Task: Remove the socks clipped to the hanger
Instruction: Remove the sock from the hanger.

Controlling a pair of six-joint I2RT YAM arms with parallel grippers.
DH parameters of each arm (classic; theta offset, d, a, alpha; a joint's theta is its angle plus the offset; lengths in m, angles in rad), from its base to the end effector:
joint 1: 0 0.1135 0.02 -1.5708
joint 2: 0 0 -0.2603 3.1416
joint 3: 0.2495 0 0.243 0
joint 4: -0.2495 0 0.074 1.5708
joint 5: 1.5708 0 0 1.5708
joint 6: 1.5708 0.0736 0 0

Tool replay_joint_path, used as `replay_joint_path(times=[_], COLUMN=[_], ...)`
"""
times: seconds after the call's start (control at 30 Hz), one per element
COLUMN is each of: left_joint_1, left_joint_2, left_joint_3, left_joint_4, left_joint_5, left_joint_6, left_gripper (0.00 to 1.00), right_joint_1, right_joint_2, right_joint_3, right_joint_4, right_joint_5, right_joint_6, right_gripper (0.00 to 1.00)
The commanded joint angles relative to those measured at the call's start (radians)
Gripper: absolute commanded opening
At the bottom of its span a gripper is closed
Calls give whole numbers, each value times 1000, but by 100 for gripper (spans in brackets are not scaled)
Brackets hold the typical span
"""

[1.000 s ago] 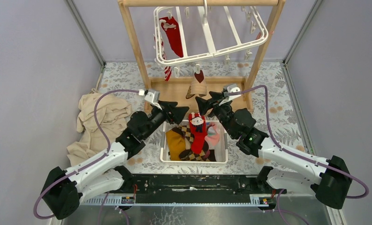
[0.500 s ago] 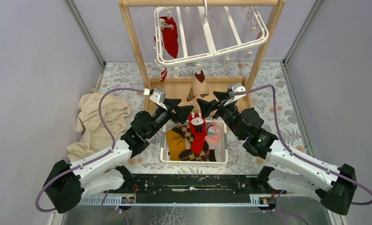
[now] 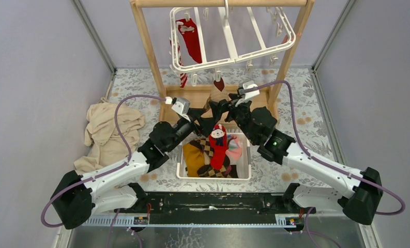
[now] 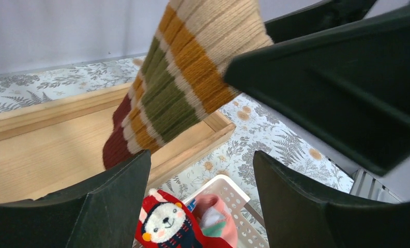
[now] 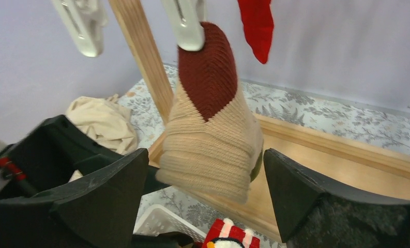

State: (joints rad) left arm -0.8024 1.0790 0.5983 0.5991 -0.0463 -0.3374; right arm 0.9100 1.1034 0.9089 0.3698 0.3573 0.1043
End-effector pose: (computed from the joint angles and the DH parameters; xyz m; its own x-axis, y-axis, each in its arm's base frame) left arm 0.1971 -0.1990 0.3047 -0.1497 -0.3209 -0.9352 0.6748 0.6582 -0.3339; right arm 0.1959 0.2101 0.3842 0.0515 0.2251 -0.9730 -0.5365 0.8279 0.1632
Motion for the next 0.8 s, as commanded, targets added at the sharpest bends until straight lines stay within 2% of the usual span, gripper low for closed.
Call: replay_joint_path(times=[0.0, 0.37, 0.5, 0.57, 0.63, 0.77], left_joint_1=[-28, -79, -93, -98, -107, -120], left_joint_2=[21, 34, 23, 15, 0, -54], left_joint_3=[57, 62, 54, 53, 51, 60], left_joint_4=[79, 112, 119, 120, 108, 30], left_joint_5=[-16, 14, 35, 42, 42, 37], left_joint_6=[45, 72, 77, 77, 77, 79], left_gripper=[80, 79, 79, 79, 79, 79], right_joint_1=[4, 2, 3, 3, 3, -25], right_joint_2=[39, 89, 97, 98, 93, 68], right_joint_3=[60, 94, 96, 91, 87, 79], right_joint_4=[12, 9, 8, 16, 19, 13], right_joint_5=[123, 194, 208, 208, 206, 161], right_joint_6=[-9, 10, 12, 13, 9, 0], right_gripper=[90, 95, 92, 84, 64, 36])
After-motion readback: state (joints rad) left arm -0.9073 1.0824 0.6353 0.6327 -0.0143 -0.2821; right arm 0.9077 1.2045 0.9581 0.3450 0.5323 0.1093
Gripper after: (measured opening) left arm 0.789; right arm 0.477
